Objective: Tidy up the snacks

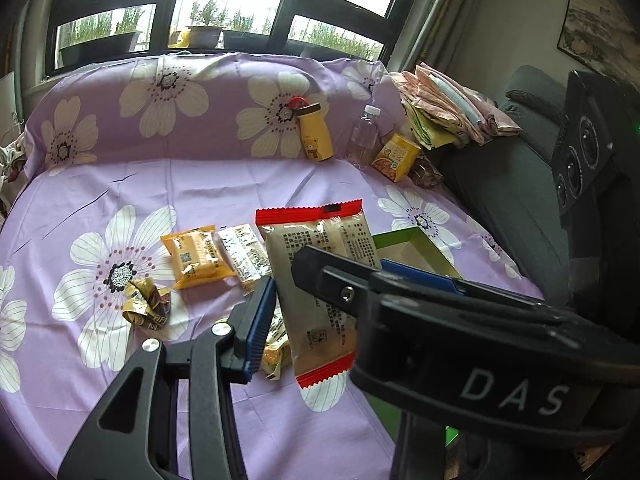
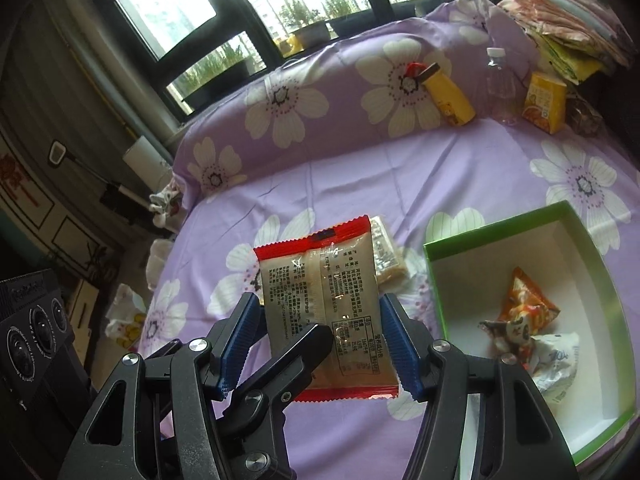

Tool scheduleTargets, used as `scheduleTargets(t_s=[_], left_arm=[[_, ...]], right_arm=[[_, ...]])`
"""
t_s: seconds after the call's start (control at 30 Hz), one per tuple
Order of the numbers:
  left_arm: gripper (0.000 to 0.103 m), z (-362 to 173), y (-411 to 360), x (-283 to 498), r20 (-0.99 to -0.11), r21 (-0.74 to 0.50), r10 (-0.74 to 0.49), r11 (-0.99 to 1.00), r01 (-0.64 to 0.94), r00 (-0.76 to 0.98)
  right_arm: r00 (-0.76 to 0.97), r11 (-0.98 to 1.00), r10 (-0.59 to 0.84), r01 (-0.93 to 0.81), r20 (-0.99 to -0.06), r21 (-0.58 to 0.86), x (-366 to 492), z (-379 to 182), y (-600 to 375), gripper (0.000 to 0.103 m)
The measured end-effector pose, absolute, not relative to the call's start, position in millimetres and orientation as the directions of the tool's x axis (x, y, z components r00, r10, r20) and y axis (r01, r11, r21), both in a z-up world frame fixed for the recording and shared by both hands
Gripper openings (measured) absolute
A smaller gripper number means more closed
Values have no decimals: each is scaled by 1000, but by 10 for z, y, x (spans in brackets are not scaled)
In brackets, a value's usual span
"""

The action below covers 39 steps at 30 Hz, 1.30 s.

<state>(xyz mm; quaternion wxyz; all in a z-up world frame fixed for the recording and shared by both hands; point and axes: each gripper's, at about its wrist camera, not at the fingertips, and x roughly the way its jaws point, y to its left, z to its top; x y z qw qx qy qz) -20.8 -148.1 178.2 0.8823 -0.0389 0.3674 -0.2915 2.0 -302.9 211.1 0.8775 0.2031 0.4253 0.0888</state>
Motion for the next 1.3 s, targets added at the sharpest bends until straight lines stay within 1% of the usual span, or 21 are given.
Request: scheduleTargets(t_s=[0.2,0.37,0.6,0.77,0.9,1.07,1.3], left_arm=[[40,1734,-1855,-176,-625,-285,-580,793,539,522],[39,1675,-2148,-213,-625,-265,-596,770,581,504],[39,1561,-2502,-199,-636,-302,-640,721,624,431],[39,1434,-2705,-162,-649,-354,-678,671,651,346],[39,1326,-2852,-104,-676,-380,-675,663,645,296],[39,1193,-2969,-69,-685,-424,-689,642,639,237],[39,1074,-3098,-37,-720,-408,-657,660,631,223]], right_arm=[[654,902,265,92,-708,423,-57,2065,-3366,65],[680,873,238,162,-693,460,-142,1995,-3702,65],[670,841,183,273,-720,467,-186,1854,-4050,65],[648,821,126,357,-751,445,-244,1770,-4256,65],[615,795,108,419,-781,439,-237,1641,-4396,65],[575,777,82,475,-814,413,-232,1521,-4505,65],[529,753,91,518,-844,406,-197,1347,-4620,65]])
